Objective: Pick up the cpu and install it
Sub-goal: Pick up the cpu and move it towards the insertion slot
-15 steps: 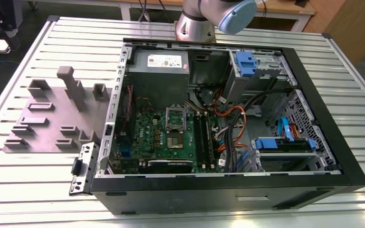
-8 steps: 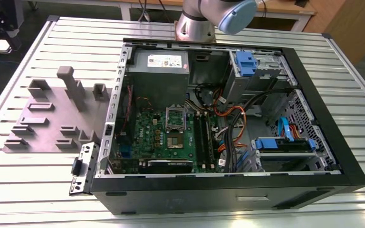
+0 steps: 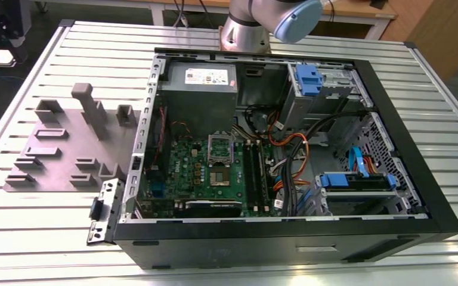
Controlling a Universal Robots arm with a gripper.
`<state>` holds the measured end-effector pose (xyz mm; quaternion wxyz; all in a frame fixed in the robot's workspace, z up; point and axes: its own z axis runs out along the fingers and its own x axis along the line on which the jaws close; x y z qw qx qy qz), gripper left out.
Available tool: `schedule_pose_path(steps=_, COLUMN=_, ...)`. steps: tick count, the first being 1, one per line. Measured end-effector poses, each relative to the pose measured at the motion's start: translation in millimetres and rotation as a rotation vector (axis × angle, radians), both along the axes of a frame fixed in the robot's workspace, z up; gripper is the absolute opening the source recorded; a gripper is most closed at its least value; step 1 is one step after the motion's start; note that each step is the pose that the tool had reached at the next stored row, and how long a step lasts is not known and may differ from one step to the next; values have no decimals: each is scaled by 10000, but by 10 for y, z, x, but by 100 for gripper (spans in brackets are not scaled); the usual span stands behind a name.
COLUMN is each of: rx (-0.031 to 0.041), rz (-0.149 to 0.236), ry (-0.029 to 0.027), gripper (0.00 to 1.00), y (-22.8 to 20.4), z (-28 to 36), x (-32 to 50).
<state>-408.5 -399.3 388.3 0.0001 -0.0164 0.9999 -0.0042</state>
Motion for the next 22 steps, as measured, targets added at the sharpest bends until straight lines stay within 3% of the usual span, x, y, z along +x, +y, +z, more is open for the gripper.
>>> schedule_pose_path(steps=22, rx=-1, rz=0, ry=1, gripper=47, y=0, z=0, x=48)
